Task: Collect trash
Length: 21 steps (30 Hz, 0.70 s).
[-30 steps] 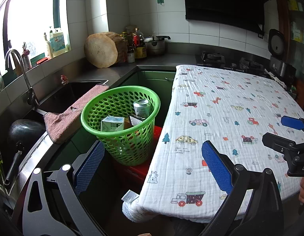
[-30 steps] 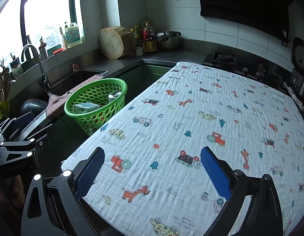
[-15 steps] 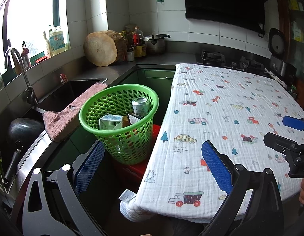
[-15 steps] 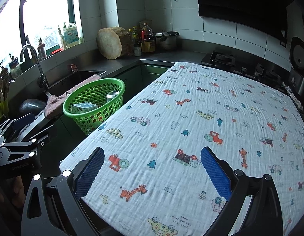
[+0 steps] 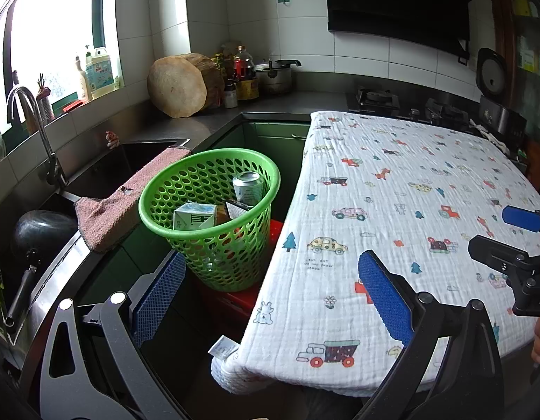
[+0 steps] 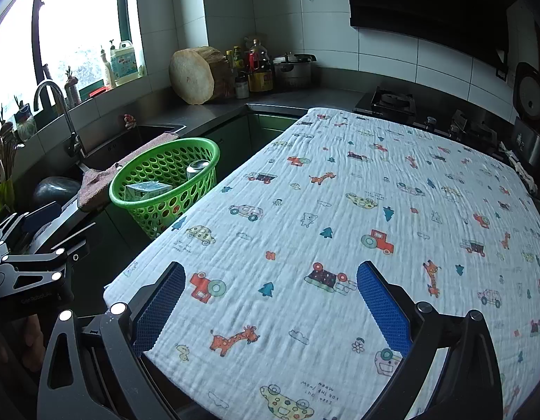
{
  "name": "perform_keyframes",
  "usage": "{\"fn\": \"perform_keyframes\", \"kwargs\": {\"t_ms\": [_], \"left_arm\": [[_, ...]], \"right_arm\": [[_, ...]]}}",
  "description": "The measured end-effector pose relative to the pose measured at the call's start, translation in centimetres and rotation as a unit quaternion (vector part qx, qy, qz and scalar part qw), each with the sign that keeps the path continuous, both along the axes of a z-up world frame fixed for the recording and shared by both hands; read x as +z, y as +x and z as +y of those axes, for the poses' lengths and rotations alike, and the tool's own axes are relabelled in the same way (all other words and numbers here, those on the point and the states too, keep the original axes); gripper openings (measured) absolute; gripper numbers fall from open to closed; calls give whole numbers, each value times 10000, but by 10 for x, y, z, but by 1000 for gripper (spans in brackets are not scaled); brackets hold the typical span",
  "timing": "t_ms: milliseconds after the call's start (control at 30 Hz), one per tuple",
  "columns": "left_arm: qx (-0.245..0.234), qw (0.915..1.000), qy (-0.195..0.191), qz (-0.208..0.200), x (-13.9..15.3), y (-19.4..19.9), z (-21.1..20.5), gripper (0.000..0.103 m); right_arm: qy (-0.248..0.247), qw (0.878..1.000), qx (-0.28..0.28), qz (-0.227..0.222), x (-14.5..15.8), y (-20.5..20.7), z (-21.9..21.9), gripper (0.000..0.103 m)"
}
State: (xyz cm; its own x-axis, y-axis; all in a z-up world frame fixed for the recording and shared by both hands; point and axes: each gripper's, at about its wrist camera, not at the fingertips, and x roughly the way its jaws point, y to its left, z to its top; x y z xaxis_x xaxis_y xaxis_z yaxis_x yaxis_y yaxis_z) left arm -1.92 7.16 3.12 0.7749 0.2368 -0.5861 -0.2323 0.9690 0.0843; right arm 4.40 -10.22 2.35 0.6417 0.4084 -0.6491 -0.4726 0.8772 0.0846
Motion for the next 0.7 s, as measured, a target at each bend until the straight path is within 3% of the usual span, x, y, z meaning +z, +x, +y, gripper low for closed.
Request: {"fn": "perform_keyframes", "kwargs": {"t_ms": [367,700], "left_arm": [[33,9998,147,-102,2,-2,-5,98],[-1,10000,4,-45,1,1,-2,98]], "right_arm": [[-4,10000,-3,9,-2,-1,-1,95],[-8,10000,-26,20,-4,-2,-1,95]]}}
